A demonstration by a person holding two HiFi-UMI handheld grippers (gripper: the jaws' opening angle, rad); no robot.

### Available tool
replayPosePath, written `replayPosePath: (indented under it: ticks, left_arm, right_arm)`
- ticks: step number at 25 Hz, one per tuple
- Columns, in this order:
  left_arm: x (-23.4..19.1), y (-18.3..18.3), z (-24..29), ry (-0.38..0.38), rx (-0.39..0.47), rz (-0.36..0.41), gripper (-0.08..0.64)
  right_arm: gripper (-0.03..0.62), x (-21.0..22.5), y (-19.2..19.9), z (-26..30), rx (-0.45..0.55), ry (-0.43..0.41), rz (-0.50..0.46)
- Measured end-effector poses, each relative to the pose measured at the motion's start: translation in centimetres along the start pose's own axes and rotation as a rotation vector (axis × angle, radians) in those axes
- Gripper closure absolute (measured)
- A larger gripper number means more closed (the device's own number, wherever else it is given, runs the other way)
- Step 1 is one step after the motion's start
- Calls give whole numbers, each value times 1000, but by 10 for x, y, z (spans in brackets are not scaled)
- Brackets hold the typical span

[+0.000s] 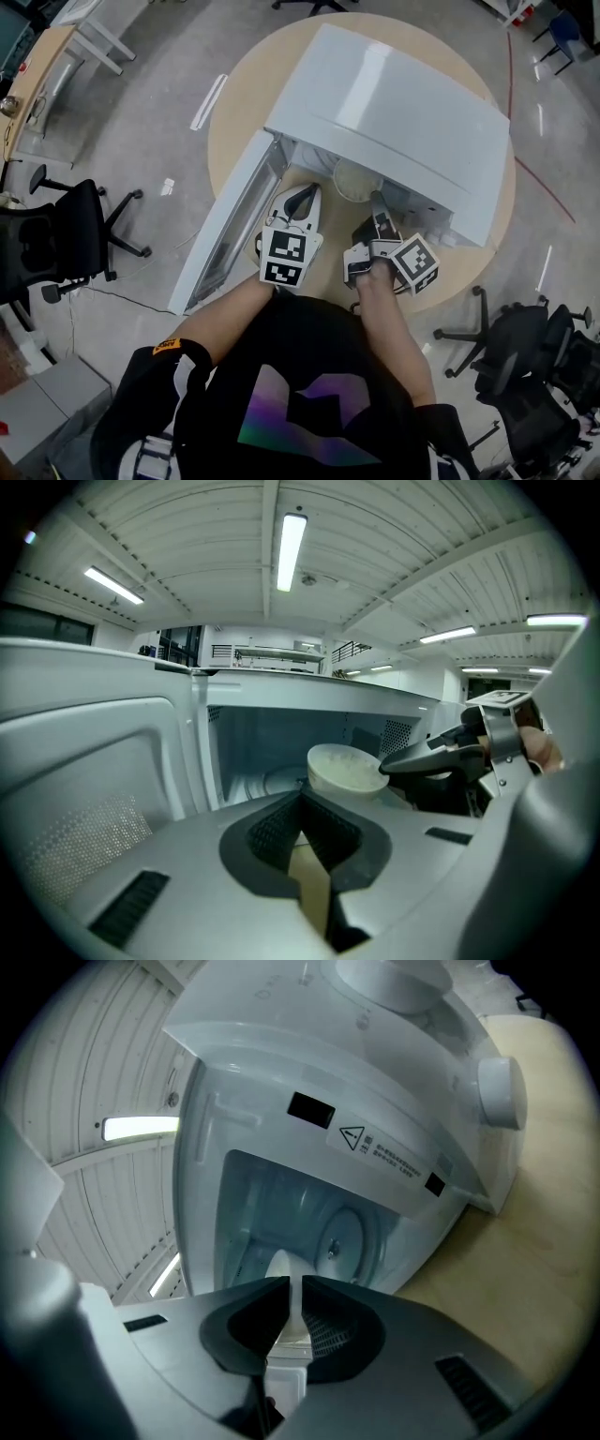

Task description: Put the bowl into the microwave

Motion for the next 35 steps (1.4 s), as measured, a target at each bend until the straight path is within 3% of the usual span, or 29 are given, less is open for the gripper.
replayPosePath:
  ticks: [20,35]
  left_arm:
    - [-24,4,73,-20,-67,-30,514]
    - [-27,-3,85,3,-77,-31,514]
  right_arm:
    - [541,20,-25,67,106,-21,50]
    - [540,28,-40,83,173,-7,57]
Point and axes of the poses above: the fingertips, and each gripper's own axes: z forward along the fingers, x to its right, y out of its underside, the point moved 3 cm from there along -z, backward along the fingers, and after that the axes turned 8 degrees about z, right-handed, at the moved point
